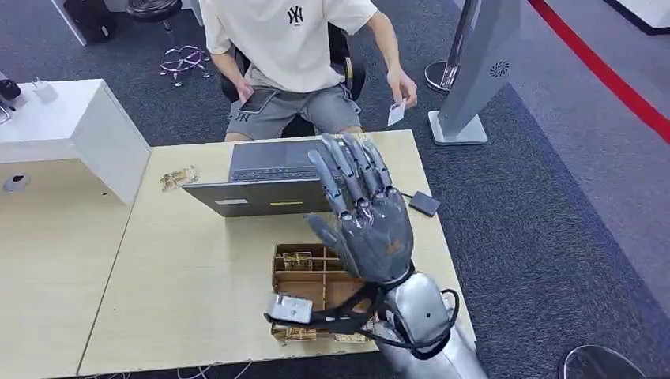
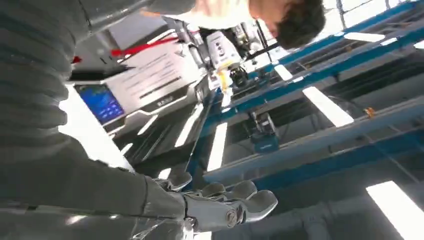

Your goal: Pass the card to the sensor for recognition and then transmit it.

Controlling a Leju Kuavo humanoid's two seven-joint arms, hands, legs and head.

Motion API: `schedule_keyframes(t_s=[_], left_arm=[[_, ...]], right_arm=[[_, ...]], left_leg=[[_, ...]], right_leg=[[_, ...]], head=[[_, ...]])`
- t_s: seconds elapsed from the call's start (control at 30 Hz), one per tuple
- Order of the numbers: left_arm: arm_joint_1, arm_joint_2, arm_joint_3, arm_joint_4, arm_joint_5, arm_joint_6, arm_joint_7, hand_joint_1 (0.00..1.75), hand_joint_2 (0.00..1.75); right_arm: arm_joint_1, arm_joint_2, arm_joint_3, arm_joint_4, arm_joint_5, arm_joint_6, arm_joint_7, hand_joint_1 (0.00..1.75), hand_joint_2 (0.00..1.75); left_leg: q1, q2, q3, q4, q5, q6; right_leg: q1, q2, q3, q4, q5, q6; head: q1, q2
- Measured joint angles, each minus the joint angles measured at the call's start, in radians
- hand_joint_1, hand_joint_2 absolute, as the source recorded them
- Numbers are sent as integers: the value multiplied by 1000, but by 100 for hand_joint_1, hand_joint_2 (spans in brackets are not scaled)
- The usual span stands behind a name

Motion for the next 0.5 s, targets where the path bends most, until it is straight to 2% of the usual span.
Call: schedule_keyframes(t_s=[0.03,0.07,0.2,0.3,0.33,0.4,0.47,0.5], left_arm=[[0,1,1,0,0,0,0,0,0],[0,2,1,0,0,0,-1,0,0],[8,9,3,0,0,-2,-1,0,0],[8,13,3,0,-6,-2,1,0,0],[9,16,3,0,-9,-2,2,0,0],[10,21,3,0,-9,-3,4,0,0],[9,27,3,0,-9,-5,9,0,0],[9,30,3,0,-10,-5,11,0,0]], right_arm=[[22,9,-17,-20,-11,0,-16,159,175],[48,18,-32,-40,-19,0,-42,175,175],[166,64,-97,-101,-40,0,-156,175,175],[238,90,-134,-121,-50,0,-202,175,175],[256,95,-143,-121,-53,0,-211,171,175],[294,102,-163,-118,-53,0,-209,147,175],[312,102,-172,-100,-37,0,-181,141,175],[316,102,-175,-93,-26,0,-165,119,175]], left_leg=[[0,0,0,0,0,0],[0,0,0,0,0,0],[0,0,0,0,0,0],[0,-1,0,0,0,0],[0,-1,0,0,0,0],[0,-1,0,0,0,0],[0,0,0,0,0,0],[0,0,0,0,0,0]], right_leg=[[0,0,0,0,0,0],[0,0,1,0,0,0],[0,-1,0,0,0,0],[0,-1,1,0,0,0],[0,-1,1,0,0,0],[0,-1,1,0,0,0],[0,-1,1,0,0,0],[0,-1,1,0,0,0]], head=[[0,0],[1,0],[0,0],[1,0],[1,0],[1,0],[0,0],[1,0]])
